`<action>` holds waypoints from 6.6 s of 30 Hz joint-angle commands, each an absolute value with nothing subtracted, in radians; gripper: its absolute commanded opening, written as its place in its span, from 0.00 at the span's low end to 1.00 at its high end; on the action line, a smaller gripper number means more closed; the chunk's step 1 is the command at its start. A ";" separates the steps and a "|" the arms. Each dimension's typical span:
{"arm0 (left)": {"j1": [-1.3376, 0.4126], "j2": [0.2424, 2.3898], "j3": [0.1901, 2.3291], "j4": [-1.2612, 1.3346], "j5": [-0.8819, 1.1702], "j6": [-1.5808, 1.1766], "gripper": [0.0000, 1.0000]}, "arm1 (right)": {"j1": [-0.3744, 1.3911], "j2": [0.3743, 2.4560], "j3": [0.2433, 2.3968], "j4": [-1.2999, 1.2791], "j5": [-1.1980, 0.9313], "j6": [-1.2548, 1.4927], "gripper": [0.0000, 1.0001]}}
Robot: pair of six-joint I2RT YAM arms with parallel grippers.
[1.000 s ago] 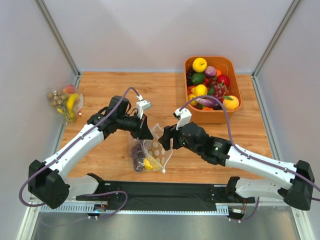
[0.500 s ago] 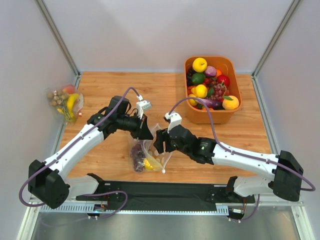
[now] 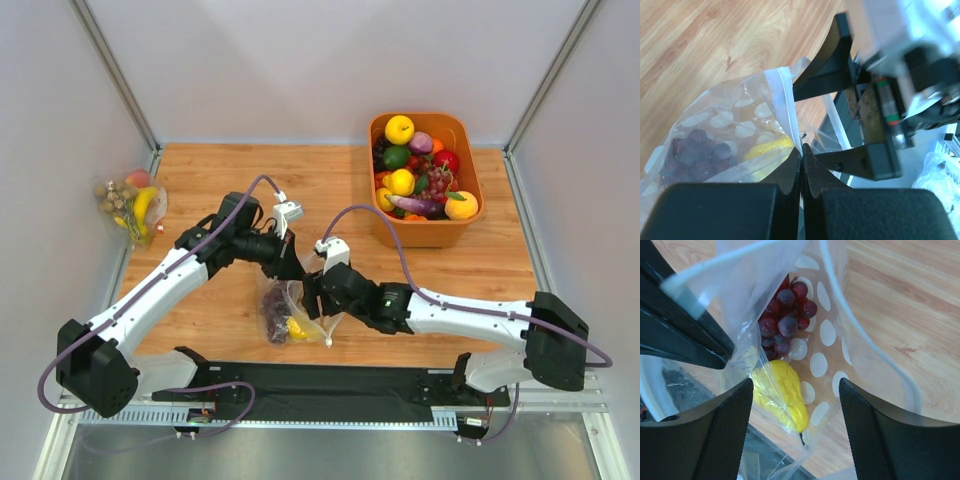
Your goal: Open the zip-top bag and remove the fake food
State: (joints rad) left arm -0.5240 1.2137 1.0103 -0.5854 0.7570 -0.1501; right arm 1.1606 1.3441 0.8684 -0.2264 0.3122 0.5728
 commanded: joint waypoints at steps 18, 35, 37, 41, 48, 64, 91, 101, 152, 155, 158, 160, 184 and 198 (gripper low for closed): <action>-0.538 1.226 1.035 -0.592 0.761 -0.132 0.00 | 1.264 1.473 0.818 -0.081 0.296 0.554 0.75; -0.560 1.212 1.016 -0.531 0.857 -0.153 0.00 | 1.356 1.600 0.822 0.022 0.399 0.601 0.81; -0.564 1.203 1.014 -0.532 0.858 -0.149 0.00 | 1.358 1.608 0.824 0.015 0.422 0.615 0.81; -0.568 1.189 1.014 -0.520 0.890 -0.143 0.00 | 1.358 1.611 0.819 0.003 0.466 0.649 0.82; -0.575 1.141 0.980 -0.413 1.051 -0.178 0.00 | 1.359 1.560 0.785 -0.052 0.520 0.686 0.82; -0.591 1.117 0.982 -0.425 0.956 -0.163 0.00 | 1.391 1.500 0.713 -0.009 0.520 0.657 0.83; -0.591 0.681 0.684 -0.621 0.006 -0.526 0.99 | 1.413 1.483 0.660 0.138 0.531 0.634 0.83; -0.591 0.765 0.557 -0.485 0.095 -0.604 0.95 | 1.413 1.437 0.638 0.158 0.537 0.629 0.84; -0.597 0.804 0.378 -0.447 0.167 -0.656 0.54 | 1.407 1.486 0.664 0.153 0.597 0.712 0.79; -0.595 0.815 0.356 -0.408 0.213 -0.664 0.35 | 1.404 1.483 0.664 0.161 0.592 0.715 0.79; -0.595 0.824 0.341 -0.390 0.233 -0.661 0.18 | 1.394 1.473 0.655 0.155 0.603 0.730 0.80; -0.595 0.827 0.336 -0.380 0.239 -0.660 0.10 | 1.384 1.470 0.650 0.155 0.601 0.733 0.80; -0.595 0.811 0.298 -0.333 0.284 -0.670 0.00 | 1.344 1.560 0.699 0.117 0.597 0.750 0.80; -0.595 0.833 0.290 -0.299 0.285 -0.678 0.00 | 1.359 1.493 0.647 0.232 0.483 0.729 0.83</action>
State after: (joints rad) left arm -0.5888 0.8196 0.3073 -0.3000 0.2649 -0.6594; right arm 1.3411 1.5360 0.6559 0.1699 0.5140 0.7319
